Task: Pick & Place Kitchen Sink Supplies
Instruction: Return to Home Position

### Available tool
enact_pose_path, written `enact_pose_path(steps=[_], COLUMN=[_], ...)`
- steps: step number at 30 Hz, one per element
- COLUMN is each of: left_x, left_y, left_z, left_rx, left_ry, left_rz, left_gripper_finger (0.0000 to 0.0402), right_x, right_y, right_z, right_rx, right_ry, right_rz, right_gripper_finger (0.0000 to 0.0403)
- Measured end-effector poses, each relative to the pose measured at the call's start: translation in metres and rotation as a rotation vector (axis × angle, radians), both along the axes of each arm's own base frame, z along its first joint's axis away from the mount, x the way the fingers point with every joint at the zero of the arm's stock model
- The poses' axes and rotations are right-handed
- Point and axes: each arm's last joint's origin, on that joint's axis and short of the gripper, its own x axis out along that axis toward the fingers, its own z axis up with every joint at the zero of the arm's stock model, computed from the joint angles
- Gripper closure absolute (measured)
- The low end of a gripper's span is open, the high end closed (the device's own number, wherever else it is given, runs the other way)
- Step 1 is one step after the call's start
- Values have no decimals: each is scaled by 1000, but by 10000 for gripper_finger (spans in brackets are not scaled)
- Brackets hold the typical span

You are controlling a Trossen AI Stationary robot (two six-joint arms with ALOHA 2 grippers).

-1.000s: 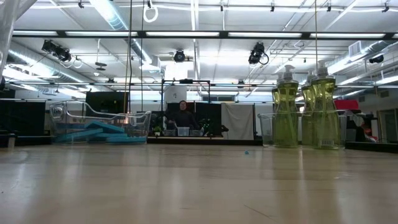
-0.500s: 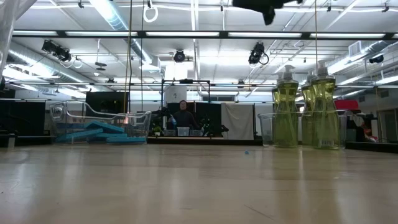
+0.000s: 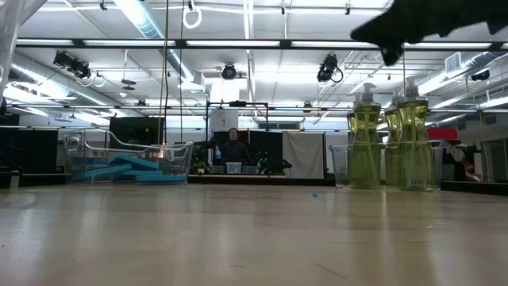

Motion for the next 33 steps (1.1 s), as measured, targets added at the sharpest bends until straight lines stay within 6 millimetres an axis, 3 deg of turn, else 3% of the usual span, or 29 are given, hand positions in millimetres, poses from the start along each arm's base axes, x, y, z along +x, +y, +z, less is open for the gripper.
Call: enact_pose_path(steps=[10, 14, 16, 19, 27, 33], left_x=[0, 0, 0, 0, 0, 0], left_y=[0, 0, 0, 0, 0, 0], left_z=[0, 0, 0, 0, 0, 0], left_rx=[0, 0, 0, 0, 0, 0], left_ry=[0, 0, 0, 0, 1, 0], left_rz=[-1, 0, 0, -1, 0, 0], left_gripper_finger=[372, 372, 372, 372, 372, 372], right_x=[-39, -50, -53, -54, -60, -66], right_y=[-6, -6, -5, -5, 1, 2], right_z=[-51, -60, -59, -63, -101, -100], right_rx=[107, 80, 145, 109, 3, -62], right_ry=[-7, 41, 13, -76, -35, -109], right_rz=[-116, -103, -77, -65, 182, 260], right_gripper_finger=[392, 392, 392, 392, 392, 392])
